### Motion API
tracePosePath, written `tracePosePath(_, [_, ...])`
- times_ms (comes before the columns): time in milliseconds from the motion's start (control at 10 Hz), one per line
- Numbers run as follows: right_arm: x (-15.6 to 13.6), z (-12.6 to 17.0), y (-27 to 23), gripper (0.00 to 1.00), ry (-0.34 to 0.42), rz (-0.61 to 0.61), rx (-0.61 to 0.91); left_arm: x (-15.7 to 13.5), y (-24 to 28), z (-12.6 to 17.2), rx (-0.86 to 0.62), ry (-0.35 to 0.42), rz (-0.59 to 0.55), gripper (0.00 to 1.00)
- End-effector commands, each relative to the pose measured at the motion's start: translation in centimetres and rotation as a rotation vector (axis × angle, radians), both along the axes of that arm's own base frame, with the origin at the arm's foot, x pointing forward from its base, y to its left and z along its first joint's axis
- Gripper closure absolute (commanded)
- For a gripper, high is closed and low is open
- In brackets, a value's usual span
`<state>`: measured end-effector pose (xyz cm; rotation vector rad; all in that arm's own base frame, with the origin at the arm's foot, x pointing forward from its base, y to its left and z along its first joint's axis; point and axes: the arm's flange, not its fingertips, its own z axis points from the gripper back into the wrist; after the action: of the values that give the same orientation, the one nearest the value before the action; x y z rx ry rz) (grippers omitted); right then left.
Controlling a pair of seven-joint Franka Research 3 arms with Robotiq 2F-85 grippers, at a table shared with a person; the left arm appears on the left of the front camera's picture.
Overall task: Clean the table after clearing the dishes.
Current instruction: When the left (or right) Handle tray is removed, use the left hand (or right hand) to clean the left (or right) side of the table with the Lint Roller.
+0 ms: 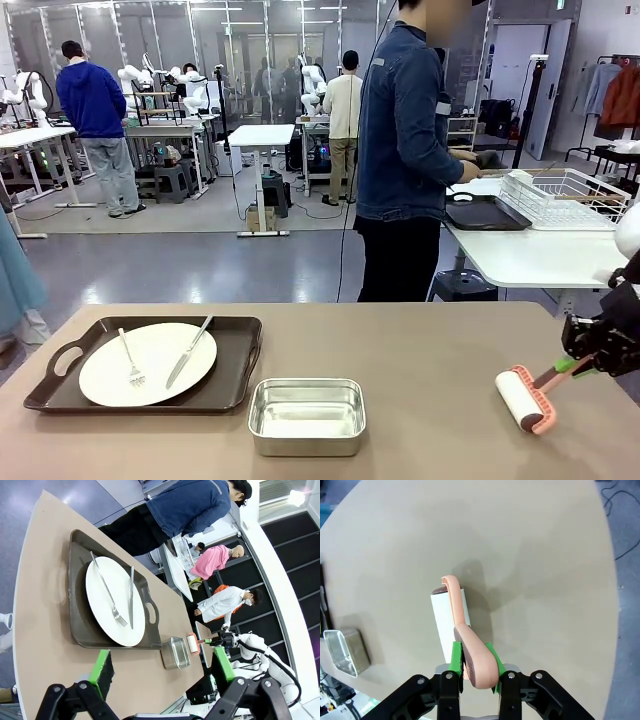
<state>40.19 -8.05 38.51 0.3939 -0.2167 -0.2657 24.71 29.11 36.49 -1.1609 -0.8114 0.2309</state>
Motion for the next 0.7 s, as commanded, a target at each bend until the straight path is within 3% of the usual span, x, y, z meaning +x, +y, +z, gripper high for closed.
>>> tracePosePath(0, [-2.0, -2.8, -2.5, 0.78, 0.084, -0.015, -0.137, -0.2, 0.1, 0.1, 0.001, -0.005, 0.000, 0.00])
tracePosePath(200, [-2.9, -1.4, -4.1, 0.78, 0.048, -0.053, -0.198, -0.2, 0.1, 0.1, 0.001, -0.005, 0.000, 0.00])
tracePosePath(300, [-3.6, 0.0, -3.7, 0.78, 0.030, -0.018, -0.147, -0.2, 0.1, 0.1, 0.001, -0.005, 0.000, 0.00])
tracePosePath(600, [-6.4, 6.2, -2.7, 0.78, -0.092, 0.041, -0.141, -0.2, 0.1, 0.1, 0.001, -0.005, 0.000, 0.00])
